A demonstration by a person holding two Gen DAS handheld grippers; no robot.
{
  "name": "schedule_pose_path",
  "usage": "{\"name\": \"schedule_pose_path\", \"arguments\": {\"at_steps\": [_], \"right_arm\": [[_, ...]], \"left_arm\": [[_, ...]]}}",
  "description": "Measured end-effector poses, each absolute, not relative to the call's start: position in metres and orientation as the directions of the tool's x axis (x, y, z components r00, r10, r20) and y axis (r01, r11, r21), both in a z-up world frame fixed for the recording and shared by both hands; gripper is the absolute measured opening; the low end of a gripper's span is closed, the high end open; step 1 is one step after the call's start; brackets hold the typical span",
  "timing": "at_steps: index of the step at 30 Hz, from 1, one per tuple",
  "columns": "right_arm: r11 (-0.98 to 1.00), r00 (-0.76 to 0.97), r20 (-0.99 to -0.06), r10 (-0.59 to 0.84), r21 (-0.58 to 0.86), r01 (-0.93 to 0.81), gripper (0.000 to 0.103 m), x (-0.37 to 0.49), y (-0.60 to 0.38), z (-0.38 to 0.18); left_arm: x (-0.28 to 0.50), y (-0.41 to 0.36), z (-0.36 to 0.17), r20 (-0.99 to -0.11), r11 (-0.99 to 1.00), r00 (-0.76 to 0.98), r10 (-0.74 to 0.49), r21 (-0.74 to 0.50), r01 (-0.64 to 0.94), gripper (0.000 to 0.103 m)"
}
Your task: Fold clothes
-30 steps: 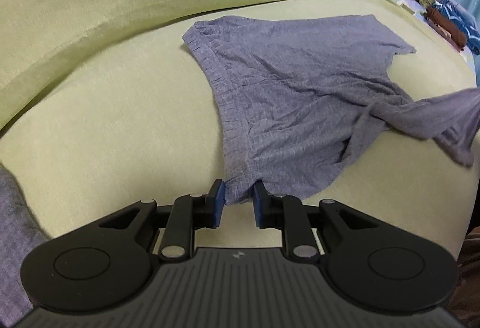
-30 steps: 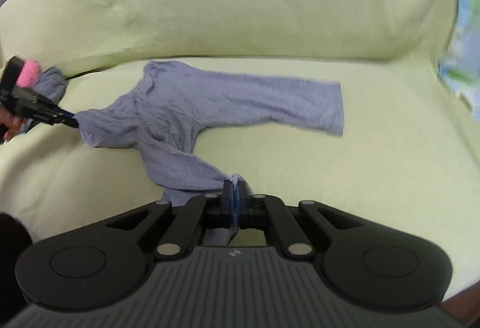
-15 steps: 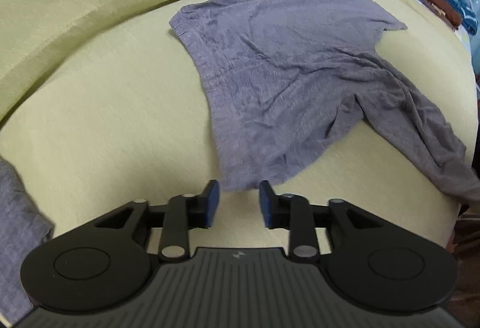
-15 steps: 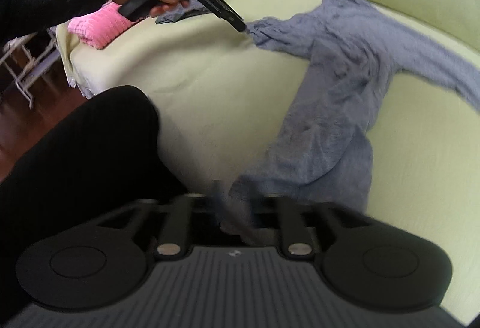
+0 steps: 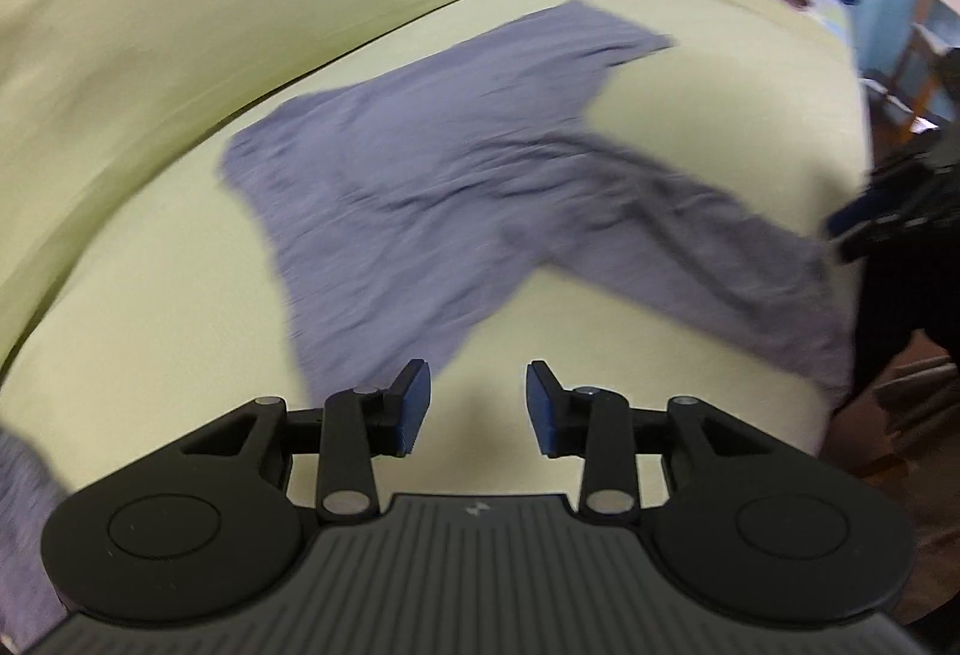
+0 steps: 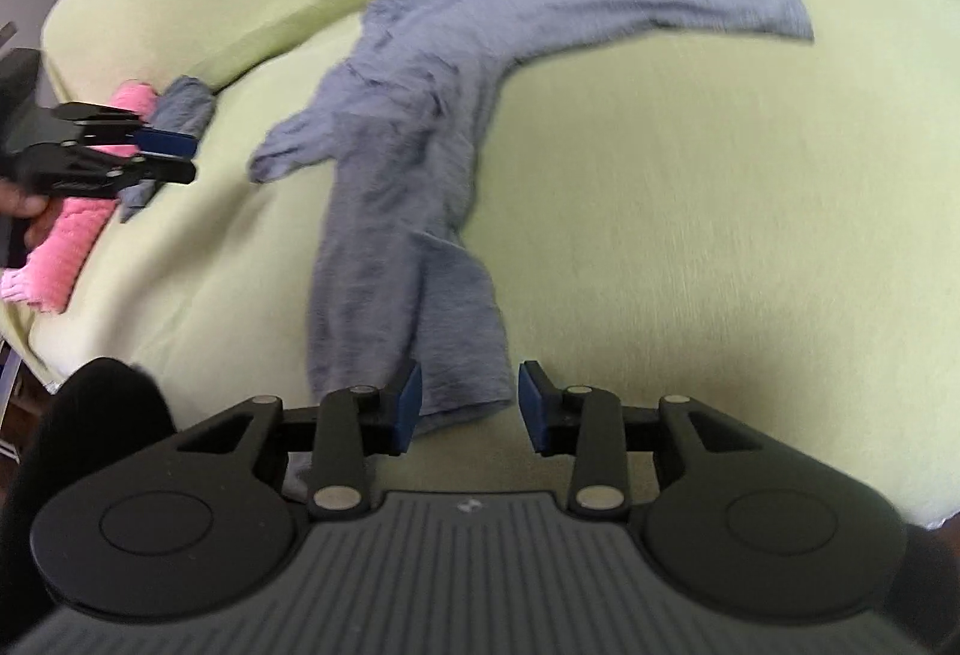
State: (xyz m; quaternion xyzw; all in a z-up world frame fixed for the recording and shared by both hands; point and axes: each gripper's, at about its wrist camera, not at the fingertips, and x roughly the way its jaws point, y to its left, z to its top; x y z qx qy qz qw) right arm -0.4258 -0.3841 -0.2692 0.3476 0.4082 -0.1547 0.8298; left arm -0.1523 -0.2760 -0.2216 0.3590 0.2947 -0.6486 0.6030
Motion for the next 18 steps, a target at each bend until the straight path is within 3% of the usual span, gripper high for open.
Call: {"name": "schedule_pose_path", "arguments": {"at_steps": [3,5,6,13,18], "right_arm": [[0.684,0.625,-0.780,0.024,0.469,0.558,0.024,-0.427,-0.387,-0.277],[0.682,0.623,-0.782,0.020,0.466,0.564,0.014,-0.427,-0.389,-0.279],[0.678,0.616,-0.788,0.017,0.462,0.572,0.000,-0.427,-0.389,-0.280],[0.676,0.614,-0.789,-0.019,0.442,0.589,0.000,-0.451,-0.408,-0.259],[0.699,0.565,-0.804,-0.184,0.298,0.651,0.000,-0.490,-0.442,-0.225]], "left_arm": [[-0.173,-0.294,-0.229,-0.813,-0.159,-0.060,-0.579,0.040,0.986,0.042],[-0.184,-0.307,-0.234,-0.808,-0.182,-0.077,-0.585,0.038,0.983,0.043],[-0.188,-0.312,-0.236,-0.808,-0.187,-0.084,-0.583,0.033,0.982,0.043],[-0.209,-0.344,-0.254,-0.822,-0.245,-0.129,-0.555,0.013,0.969,0.043],[-0.221,-0.353,-0.262,-0.847,-0.297,-0.168,-0.504,-0.012,0.955,0.043]]}}
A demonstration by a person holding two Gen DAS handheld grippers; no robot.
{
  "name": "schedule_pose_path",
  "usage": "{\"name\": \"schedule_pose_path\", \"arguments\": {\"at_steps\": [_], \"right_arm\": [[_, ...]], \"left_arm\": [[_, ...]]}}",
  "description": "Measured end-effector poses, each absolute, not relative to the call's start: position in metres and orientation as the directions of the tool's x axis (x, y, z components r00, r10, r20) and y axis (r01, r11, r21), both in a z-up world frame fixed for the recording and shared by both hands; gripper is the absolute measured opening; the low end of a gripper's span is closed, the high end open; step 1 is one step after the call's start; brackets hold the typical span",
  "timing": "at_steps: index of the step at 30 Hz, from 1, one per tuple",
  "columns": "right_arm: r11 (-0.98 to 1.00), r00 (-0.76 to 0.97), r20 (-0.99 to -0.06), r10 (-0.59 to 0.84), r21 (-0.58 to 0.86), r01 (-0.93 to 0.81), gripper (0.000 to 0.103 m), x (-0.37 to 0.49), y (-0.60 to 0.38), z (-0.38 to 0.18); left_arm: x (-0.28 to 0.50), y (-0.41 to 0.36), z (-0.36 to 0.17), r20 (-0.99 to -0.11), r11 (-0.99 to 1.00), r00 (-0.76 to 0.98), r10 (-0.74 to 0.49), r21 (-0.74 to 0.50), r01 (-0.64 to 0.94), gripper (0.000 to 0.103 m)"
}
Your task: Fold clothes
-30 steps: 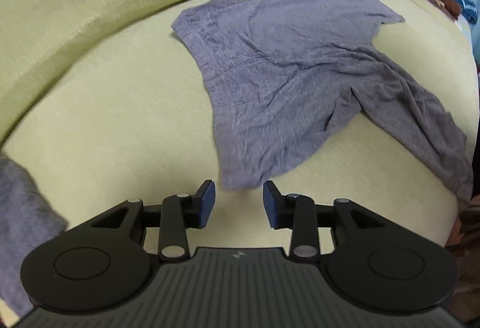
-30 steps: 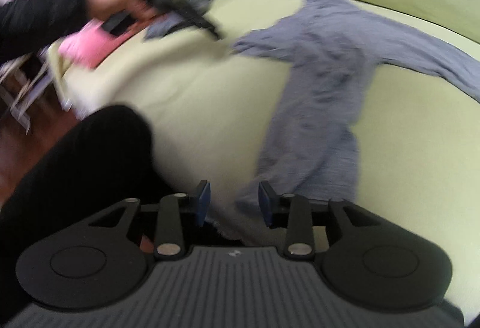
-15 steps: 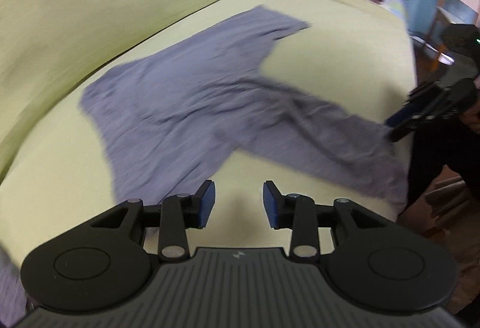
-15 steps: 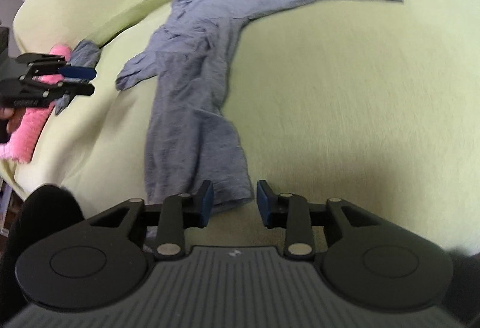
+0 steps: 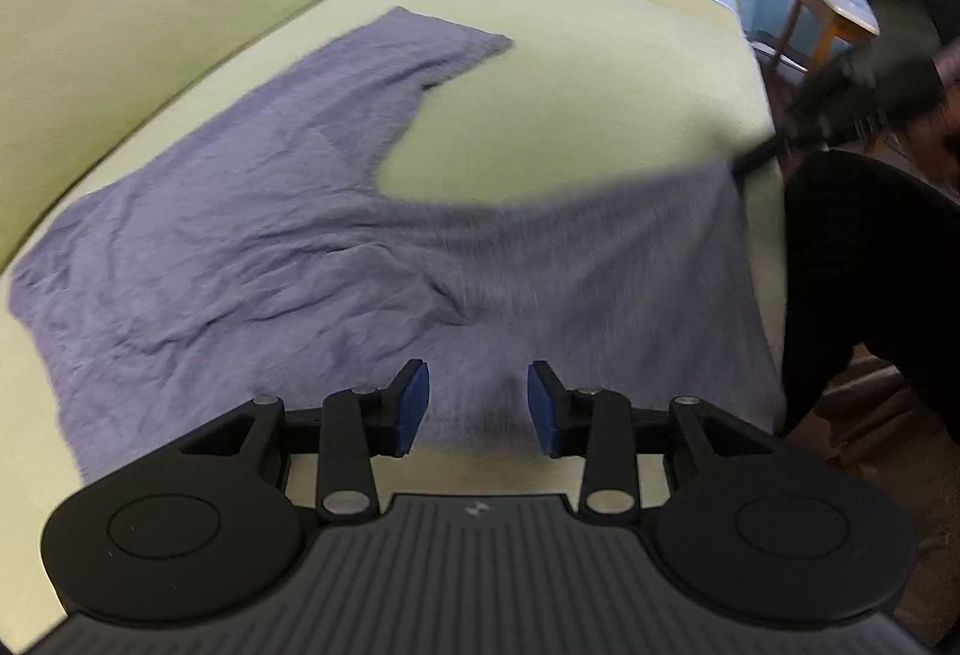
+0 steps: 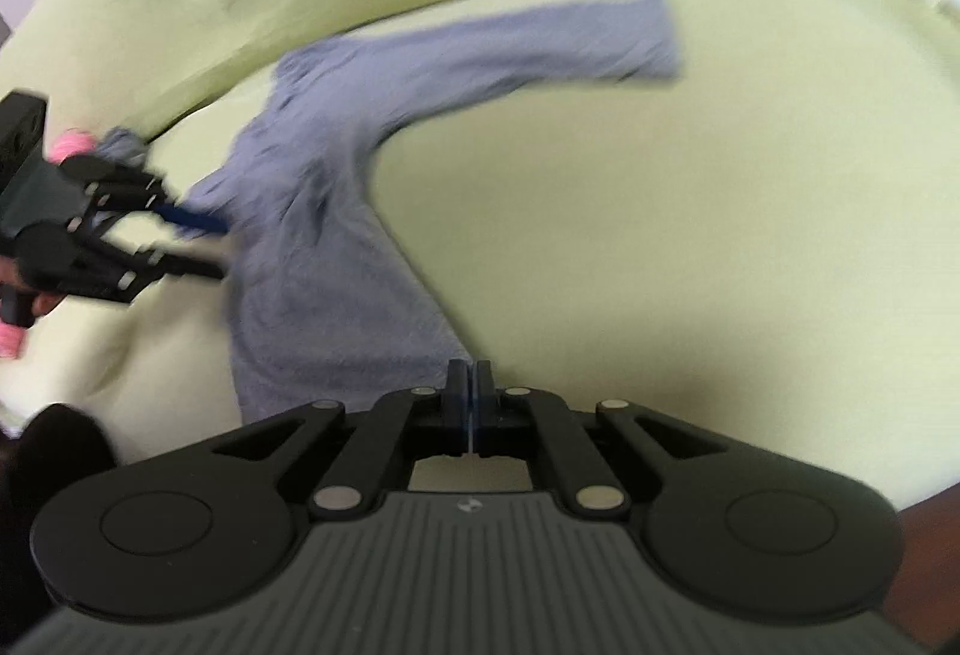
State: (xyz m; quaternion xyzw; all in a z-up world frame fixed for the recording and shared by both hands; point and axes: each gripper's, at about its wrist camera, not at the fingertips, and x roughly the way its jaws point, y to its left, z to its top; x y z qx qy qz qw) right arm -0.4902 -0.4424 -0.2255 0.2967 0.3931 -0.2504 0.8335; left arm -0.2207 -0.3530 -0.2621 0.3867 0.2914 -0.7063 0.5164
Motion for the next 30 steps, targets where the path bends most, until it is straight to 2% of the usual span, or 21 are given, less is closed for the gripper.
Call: {"name": "schedule_pose_path", "arguments": {"at_steps": [3,7,11,14,15,16,17,21,28,30], "right_arm": [[0.690,0.552,-0.802,-0.231,0.265,0.673,0.000,-0.507,-0.460,-0.218],[0.709,0.549,-0.805,-0.225,0.251,0.659,0.000,-0.509,-0.466,-0.225],[0.736,0.548,-0.807,-0.219,0.232,0.636,0.001,-0.506,-0.464,-0.231],[0.754,0.534,-0.820,-0.208,0.213,0.622,0.007,-0.507,-0.464,-0.236],[0.758,0.536,-0.820,-0.201,0.216,0.615,0.013,-0.508,-0.464,-0.237],[0.761,0.545,-0.817,-0.189,0.229,0.607,0.021,-0.511,-0.464,-0.238],[0.763,0.552,-0.814,-0.182,0.238,0.602,0.022,-0.513,-0.465,-0.238],[0.705,0.571,-0.797,-0.198,0.289,0.648,0.022,-0.527,-0.478,-0.244],[0.650,0.638,-0.762,-0.109,0.431,0.626,0.022,-0.521,-0.510,-0.261],[0.638,0.655,-0.752,-0.071,0.471,0.609,0.022,-0.516,-0.518,-0.268]], "left_arm": [[-0.230,-0.356,-0.266,-0.857,-0.327,-0.187,-0.480,-0.023,0.945,0.043],[-0.230,-0.365,-0.261,-0.853,-0.326,-0.197,-0.483,-0.034,0.945,0.043],[-0.226,-0.395,-0.248,-0.850,-0.381,-0.207,-0.484,-0.008,0.924,0.048],[-0.226,-0.426,-0.240,-0.855,-0.464,-0.218,-0.471,0.030,0.885,0.048],[-0.227,-0.437,-0.238,-0.857,-0.489,-0.221,-0.466,0.041,0.871,0.048],[-0.229,-0.444,-0.237,-0.858,-0.503,-0.223,-0.463,0.048,0.863,0.048],[-0.232,-0.460,-0.237,-0.861,-0.540,-0.228,-0.456,0.064,0.839,0.048],[-0.249,-0.507,-0.247,-0.881,-0.642,-0.228,-0.416,0.107,0.759,0.048],[-0.257,-0.526,-0.275,-0.935,-0.760,-0.206,-0.287,0.092,0.643,0.048],[-0.255,-0.522,-0.279,-0.943,-0.770,-0.219,-0.252,0.058,0.635,0.041]]}}
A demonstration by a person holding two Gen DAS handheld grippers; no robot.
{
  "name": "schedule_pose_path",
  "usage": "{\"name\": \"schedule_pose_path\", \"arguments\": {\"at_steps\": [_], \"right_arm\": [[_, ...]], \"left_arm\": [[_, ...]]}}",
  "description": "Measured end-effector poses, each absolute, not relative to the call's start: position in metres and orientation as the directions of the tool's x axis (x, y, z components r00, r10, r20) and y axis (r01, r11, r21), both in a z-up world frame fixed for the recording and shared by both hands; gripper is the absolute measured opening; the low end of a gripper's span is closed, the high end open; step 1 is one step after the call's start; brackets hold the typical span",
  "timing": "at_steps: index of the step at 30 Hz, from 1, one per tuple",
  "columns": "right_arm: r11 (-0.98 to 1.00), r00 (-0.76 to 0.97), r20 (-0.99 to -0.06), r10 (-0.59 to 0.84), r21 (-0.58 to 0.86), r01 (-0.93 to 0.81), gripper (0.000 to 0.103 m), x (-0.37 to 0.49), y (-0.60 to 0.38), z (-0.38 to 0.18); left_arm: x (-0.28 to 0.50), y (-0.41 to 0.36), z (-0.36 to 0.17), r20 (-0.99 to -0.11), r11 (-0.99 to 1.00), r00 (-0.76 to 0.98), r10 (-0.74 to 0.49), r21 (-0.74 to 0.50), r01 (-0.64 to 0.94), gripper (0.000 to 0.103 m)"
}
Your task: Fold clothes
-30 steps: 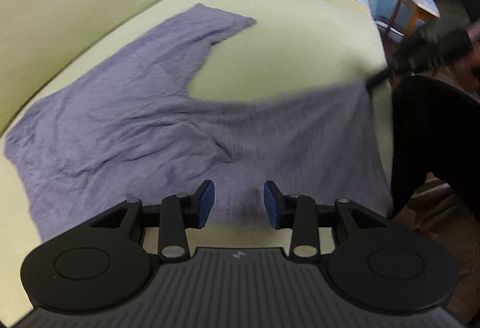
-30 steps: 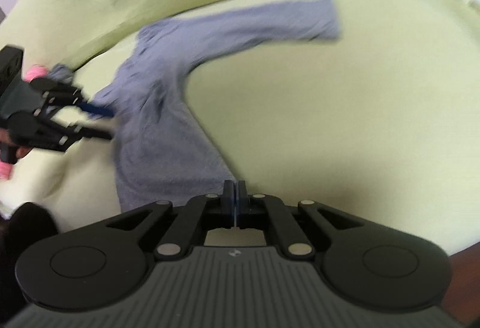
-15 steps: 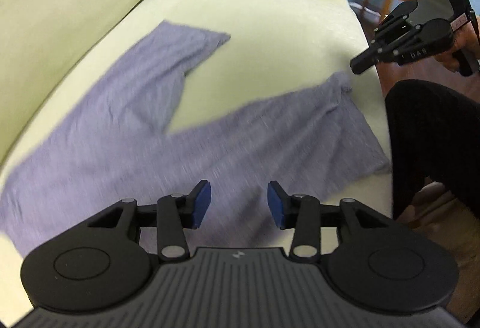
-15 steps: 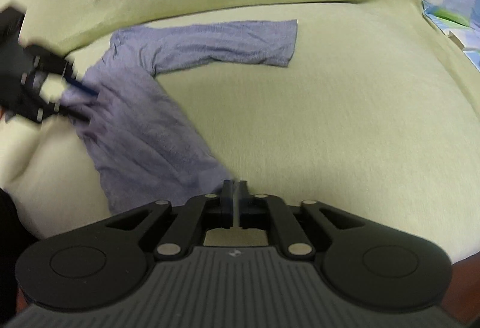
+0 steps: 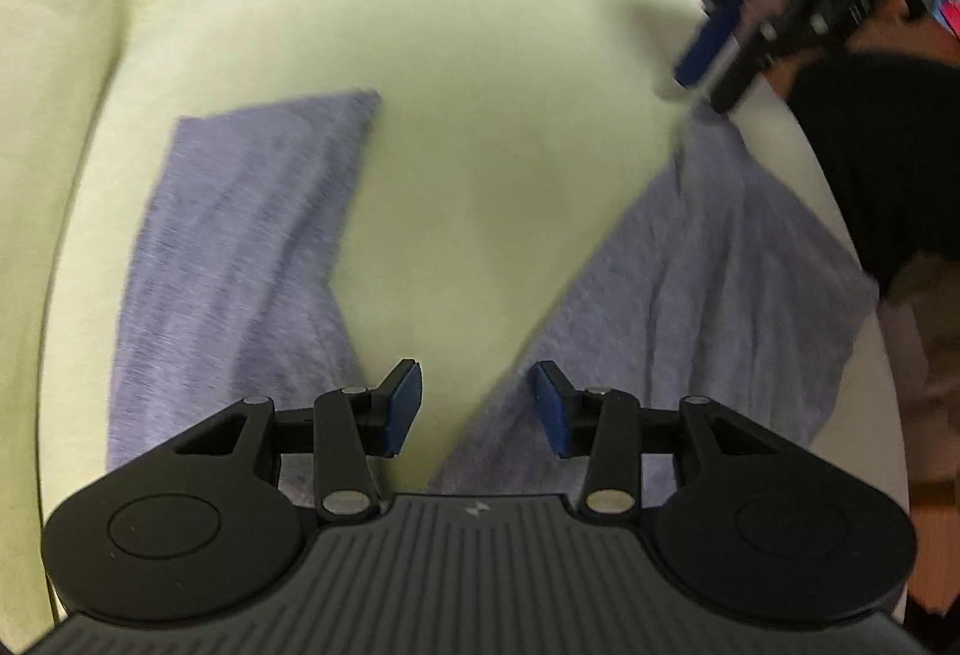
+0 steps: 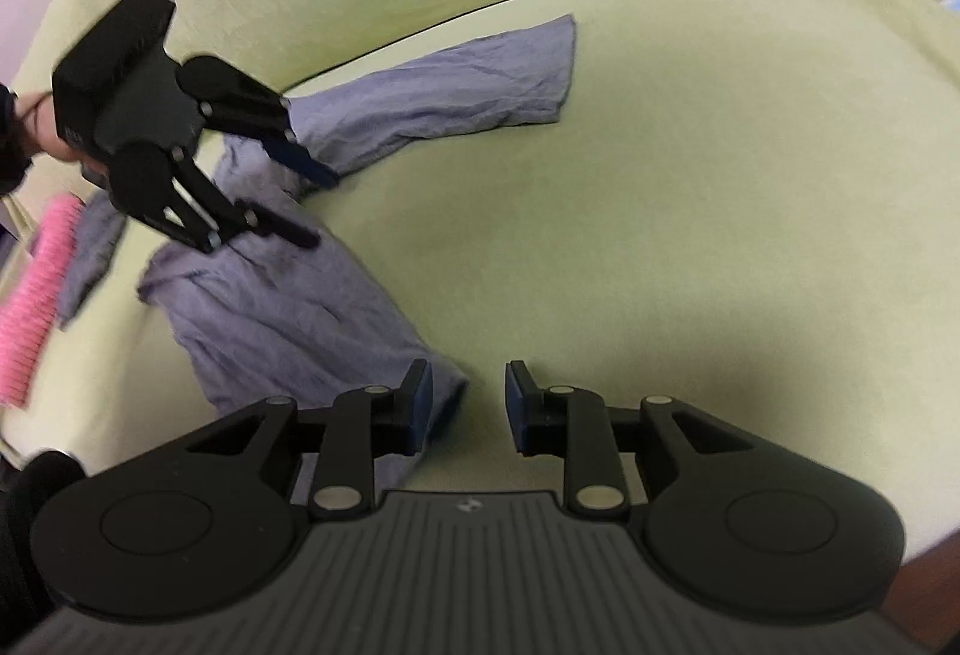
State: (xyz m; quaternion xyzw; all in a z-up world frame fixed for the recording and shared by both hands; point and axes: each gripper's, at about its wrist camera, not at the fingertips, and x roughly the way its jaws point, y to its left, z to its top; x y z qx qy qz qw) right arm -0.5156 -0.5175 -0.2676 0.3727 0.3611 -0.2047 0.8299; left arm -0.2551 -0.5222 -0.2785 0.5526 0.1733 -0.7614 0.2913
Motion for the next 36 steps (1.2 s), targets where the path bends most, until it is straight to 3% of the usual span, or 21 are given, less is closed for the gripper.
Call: {"name": "schedule_pose_path", "arguments": {"at_steps": [2,3,4,11,15,16,18,19,20,24,26,28,29,33,36], "right_arm": [[0.641,0.656,-0.754,-0.030,0.489,0.592,0.019,-0.510,-0.519,-0.273],[0.646,0.653,-0.758,-0.014,0.492,0.584,0.000,-0.509,-0.518,-0.274],[0.651,0.649,-0.761,-0.003,0.491,0.579,0.000,-0.507,-0.517,-0.275],[0.721,0.637,-0.741,-0.211,0.322,0.614,0.000,-0.516,-0.521,-0.251],[0.728,0.638,-0.728,-0.250,0.293,0.620,0.000,-0.509,-0.527,-0.252],[0.728,0.637,-0.729,-0.250,0.292,0.621,0.001,-0.509,-0.527,-0.253],[0.724,0.631,-0.734,-0.250,0.291,0.625,0.007,-0.508,-0.525,-0.253],[0.713,0.624,-0.740,-0.249,0.296,0.636,0.023,-0.511,-0.525,-0.254],[0.697,0.621,-0.744,-0.248,0.308,0.648,0.030,-0.515,-0.525,-0.254],[0.617,0.618,-0.758,-0.209,0.389,0.684,0.031,-0.528,-0.523,-0.258],[0.590,0.630,-0.759,-0.164,0.436,0.679,0.031,-0.533,-0.512,-0.261],[0.590,0.630,-0.766,-0.129,0.452,0.669,0.031,-0.532,-0.498,-0.263],[0.594,0.629,-0.768,-0.118,0.454,0.665,0.031,-0.531,-0.490,-0.264],[0.590,0.621,-0.779,-0.087,0.462,0.662,0.031,-0.519,-0.467,-0.268],[0.570,0.611,-0.788,-0.077,0.469,0.675,0.031,-0.510,-0.457,-0.273]], "left_arm": [[-0.254,-0.520,-0.280,-0.945,-0.775,-0.231,-0.230,0.034,0.631,0.016],[-0.254,-0.517,-0.279,-0.943,-0.774,-0.233,-0.240,0.041,0.632,0.012],[-0.253,-0.514,-0.278,-0.940,-0.772,-0.234,-0.250,0.047,0.634,0.008],[-0.227,-0.518,-0.269,-0.871,-0.624,-0.221,-0.439,0.118,0.773,0.006],[-0.221,-0.517,-0.271,-0.873,-0.592,-0.203,-0.444,0.116,0.798,0.007],[-0.220,-0.516,-0.270,-0.878,-0.603,-0.217,-0.428,0.098,0.792,0.011],[-0.222,-0.510,-0.269,-0.883,-0.628,-0.213,-0.418,0.112,0.770,0.017],[-0.222,-0.508,-0.269,-0.887,-0.635,-0.213,-0.410,0.110,0.765,0.022],[-0.221,-0.506,-0.269,-0.897,-0.650,-0.220,-0.384,0.093,0.754,0.026],[-0.220,-0.505,-0.276,-0.927,-0.691,-0.206,-0.314,0.074,0.719,0.026],[-0.224,-0.508,-0.277,-0.933,-0.705,-0.203,-0.297,0.071,0.706,0.023],[-0.228,-0.507,-0.278,-0.938,-0.719,-0.205,-0.281,0.064,0.692,0.003],[-0.229,-0.507,-0.277,-0.937,-0.722,-0.208,-0.281,0.063,0.689,0.000],[-0.218,-0.511,-0.264,-0.901,-0.646,-0.195,-0.388,0.115,0.755,0.000],[-0.212,-0.514,-0.258,-0.903,-0.627,-0.185,-0.387,0.111,0.771,0.000]]}}
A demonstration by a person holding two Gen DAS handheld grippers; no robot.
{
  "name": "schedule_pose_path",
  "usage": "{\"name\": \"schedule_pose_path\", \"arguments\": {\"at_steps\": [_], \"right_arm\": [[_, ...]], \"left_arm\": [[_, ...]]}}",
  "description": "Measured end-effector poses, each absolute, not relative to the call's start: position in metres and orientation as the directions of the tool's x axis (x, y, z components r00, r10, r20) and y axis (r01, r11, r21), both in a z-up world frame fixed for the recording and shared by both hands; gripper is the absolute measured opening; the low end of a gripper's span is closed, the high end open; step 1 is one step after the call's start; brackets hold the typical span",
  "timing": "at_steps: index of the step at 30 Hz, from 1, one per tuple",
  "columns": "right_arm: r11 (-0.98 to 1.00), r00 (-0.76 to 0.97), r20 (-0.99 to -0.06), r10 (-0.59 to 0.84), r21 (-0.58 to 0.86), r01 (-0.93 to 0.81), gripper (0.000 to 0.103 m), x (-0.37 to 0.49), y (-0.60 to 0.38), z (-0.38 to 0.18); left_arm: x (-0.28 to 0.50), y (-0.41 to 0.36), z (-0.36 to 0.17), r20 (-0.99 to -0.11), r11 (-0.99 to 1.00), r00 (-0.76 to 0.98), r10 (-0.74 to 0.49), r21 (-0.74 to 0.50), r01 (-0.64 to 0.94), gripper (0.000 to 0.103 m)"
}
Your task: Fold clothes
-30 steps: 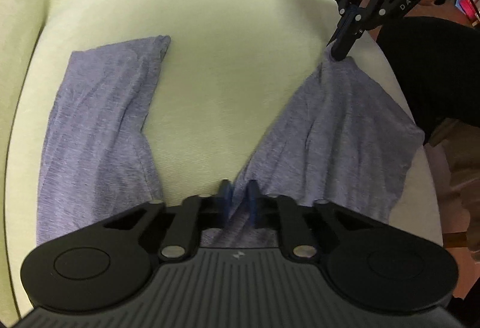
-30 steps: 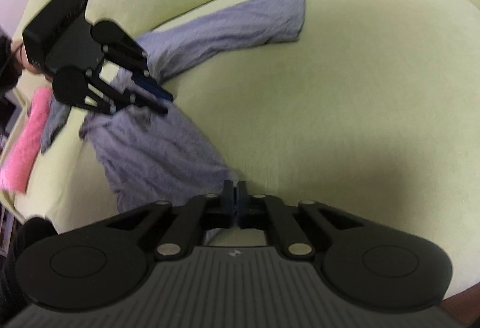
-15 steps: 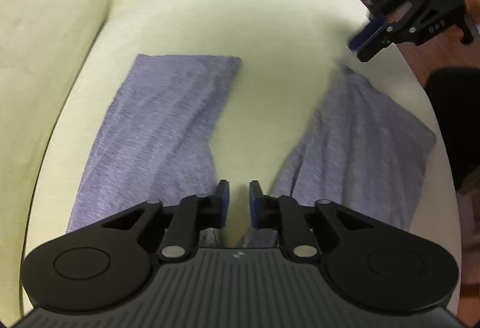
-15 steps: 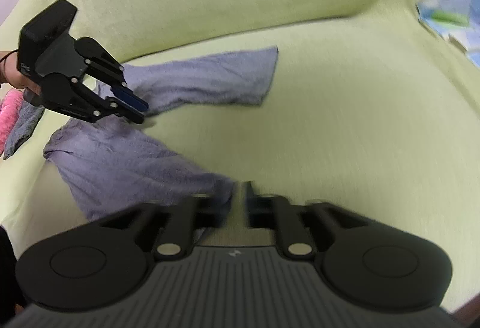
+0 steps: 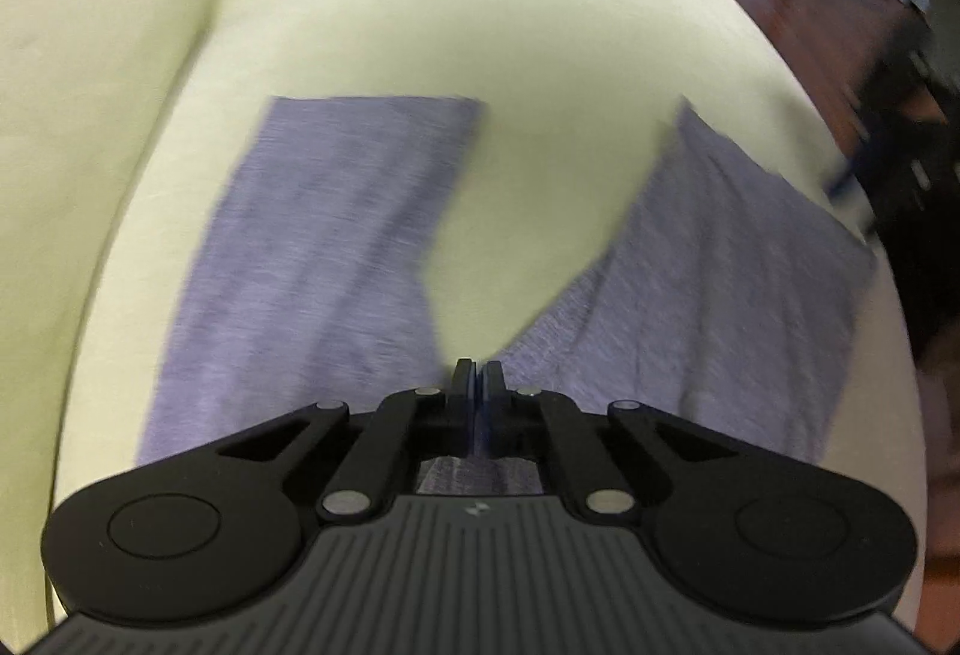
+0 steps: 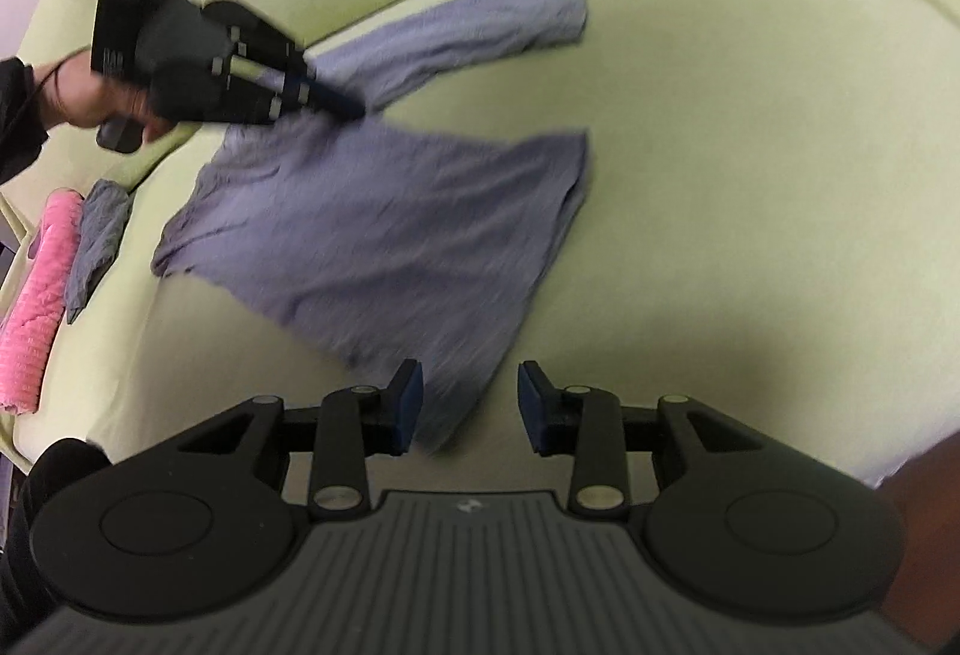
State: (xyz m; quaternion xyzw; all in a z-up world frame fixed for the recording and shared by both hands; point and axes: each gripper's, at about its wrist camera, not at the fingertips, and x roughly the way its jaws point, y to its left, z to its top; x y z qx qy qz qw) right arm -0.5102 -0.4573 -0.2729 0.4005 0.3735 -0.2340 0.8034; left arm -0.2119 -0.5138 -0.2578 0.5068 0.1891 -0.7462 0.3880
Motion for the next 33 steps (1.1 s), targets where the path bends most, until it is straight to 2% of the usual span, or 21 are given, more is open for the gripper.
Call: {"name": "schedule_pose_path", "arguments": {"at_steps": [3,4,5,8,9,10,14,17,19,20,21,22,25,27,28,29,33], "right_arm": [[0.515,0.603,-0.795,-0.066,0.491,0.703,0.030,-0.505,-0.455,-0.275],[0.497,0.603,-0.796,-0.061,0.499,0.710,0.030,-0.505,-0.455,-0.276],[0.485,0.601,-0.797,-0.060,0.503,0.715,0.030,-0.504,-0.454,-0.277],[0.453,0.600,-0.797,-0.062,0.513,0.729,0.028,-0.506,-0.450,-0.278],[0.444,0.598,-0.799,-0.062,0.514,0.733,0.019,-0.507,-0.449,-0.279],[0.445,0.591,-0.804,-0.061,0.508,0.737,0.001,-0.506,-0.448,-0.281],[0.473,0.569,-0.821,-0.053,0.481,0.738,0.001,-0.506,-0.442,-0.279],[0.516,0.535,-0.842,-0.067,0.430,0.741,0.001,-0.509,-0.436,-0.273],[0.535,0.531,-0.845,-0.057,0.424,0.731,0.002,-0.514,-0.433,-0.270],[0.535,0.538,-0.841,-0.052,0.432,0.726,0.003,-0.515,-0.434,-0.269],[0.535,0.545,-0.837,-0.048,0.439,0.722,0.009,-0.517,-0.435,-0.267],[0.535,0.552,-0.832,-0.060,0.440,0.721,0.012,-0.519,-0.438,-0.265],[0.527,0.571,-0.805,-0.164,0.418,0.740,0.018,-0.528,-0.461,-0.253],[0.524,0.583,-0.787,-0.203,0.416,0.743,0.022,-0.530,-0.481,-0.252],[0.526,0.587,-0.781,-0.213,0.415,0.742,0.024,-0.530,-0.488,-0.253],[0.527,0.595,-0.775,-0.214,0.422,0.738,0.026,-0.528,-0.496,-0.255],[0.525,0.646,-0.738,-0.197,0.477,0.705,0.030,-0.520,-0.532,-0.268]], "left_arm": [[-0.212,-0.519,-0.249,-0.911,-0.629,-0.175,-0.374,0.111,0.769,0.010],[-0.212,-0.520,-0.246,-0.913,-0.629,-0.171,-0.371,0.112,0.770,0.031],[-0.213,-0.522,-0.240,-0.906,-0.628,-0.191,-0.377,0.098,0.772,0.041],[-0.225,-0.530,-0.224,-0.887,-0.652,-0.265,-0.377,0.051,0.757,0.041],[-0.235,-0.533,-0.221,-0.883,-0.677,-0.296,-0.364,0.033,0.735,0.041],[-0.243,-0.536,-0.224,-0.884,-0.693,-0.305,-0.354,0.029,0.720,0.041],[-0.296,-0.554,-0.244,-0.893,-0.787,-0.362,-0.266,-0.015,0.616,0.041],[-0.316,-0.565,-0.253,-0.888,-0.806,-0.415,-0.199,-0.092,0.585,0.040],[-0.324,-0.568,-0.259,-0.890,-0.821,-0.422,-0.173,-0.106,0.561,0.036],[-0.330,-0.567,-0.263,-0.898,-0.835,-0.416,-0.143,-0.117,0.538,0.029],[-0.331,-0.565,-0.264,-0.899,-0.841,-0.414,-0.141,-0.112,0.529,0.022],[-0.332,-0.563,-0.264,-0.901,-0.847,-0.411,-0.139,-0.107,0.521,0.004],[-0.325,-0.557,-0.256,-0.888,-0.844,-0.432,-0.156,-0.108,0.525,0.004],[-0.308,-0.556,-0.248,-0.880,-0.816,-0.430,-0.203,-0.091,0.571,0.016],[-0.301,-0.557,-0.246,-0.878,-0.802,-0.423,-0.223,-0.081,0.591,0.042],[-0.286,-0.555,-0.241,-0.878,-0.777,-0.408,-0.249,-0.070,0.626,0.053],[-0.235,-0.542,-0.231,-0.910,-0.731,-0.297,-0.289,0.009,0.683,0.053]]}}
